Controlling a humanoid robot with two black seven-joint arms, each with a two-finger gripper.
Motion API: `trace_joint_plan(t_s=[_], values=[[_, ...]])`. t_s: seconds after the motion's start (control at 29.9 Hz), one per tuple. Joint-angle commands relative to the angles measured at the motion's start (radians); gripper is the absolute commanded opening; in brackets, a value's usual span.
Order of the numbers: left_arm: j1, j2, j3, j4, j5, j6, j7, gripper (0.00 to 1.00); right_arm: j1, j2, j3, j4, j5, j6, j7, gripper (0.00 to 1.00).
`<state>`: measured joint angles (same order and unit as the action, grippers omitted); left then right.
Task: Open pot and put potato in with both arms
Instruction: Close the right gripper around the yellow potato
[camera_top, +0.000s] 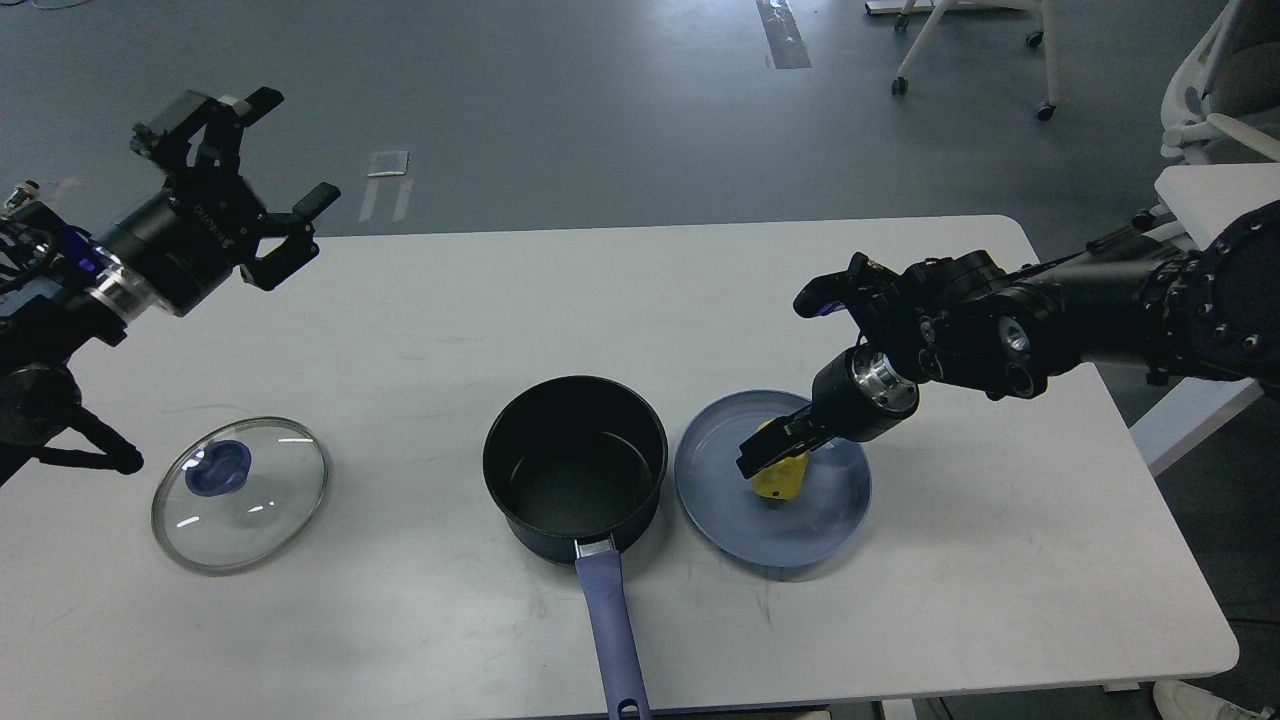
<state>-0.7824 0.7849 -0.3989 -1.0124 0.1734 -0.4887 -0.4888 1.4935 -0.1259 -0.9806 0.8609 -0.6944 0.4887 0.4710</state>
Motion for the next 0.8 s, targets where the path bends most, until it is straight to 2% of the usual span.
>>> trace_joint_plan(t_s=[0.0,0.17,0.33,0.4,0.47,0.57,0.77], values=[[0.000,0.004,-0.001,0.000,0.000,0.000,0.000,0.98,-0.001,0.009,0.000,0.000,0.001,0.000,0.003,0.99],[0.000,0.004,-0.001,0.000,0.000,0.000,0.000,0.98,-0.001,0.022,-0.003,0.000,0.000,0.000,0.009,0.93],[0.000,0.010,-0.001,0.000,0.000,0.000,0.000,0.98,-0.007,0.038,-0.003,-0.010,0.000,0.000,0.011,0.81],[0.000,0.011,-0.001,0.000,0.000,0.000,0.000,0.98,-0.007,0.040,-0.003,-0.016,0.000,0.000,0.012,0.63],[0.000,0.011,-0.001,0.000,-0.002,0.000,0.000,0.98,-0.009,0.040,-0.003,-0.016,0.000,0.000,0.015,0.56],[0.000,0.011,-0.001,0.000,0.000,0.000,0.000,0.98,-0.007,0.038,-0.003,-0.016,0.000,0.000,0.018,0.50],[0.000,0.013,-0.001,0.000,-0.002,0.000,0.000,0.98,0.002,0.031,-0.004,-0.011,0.000,0.000,0.018,0.46]])
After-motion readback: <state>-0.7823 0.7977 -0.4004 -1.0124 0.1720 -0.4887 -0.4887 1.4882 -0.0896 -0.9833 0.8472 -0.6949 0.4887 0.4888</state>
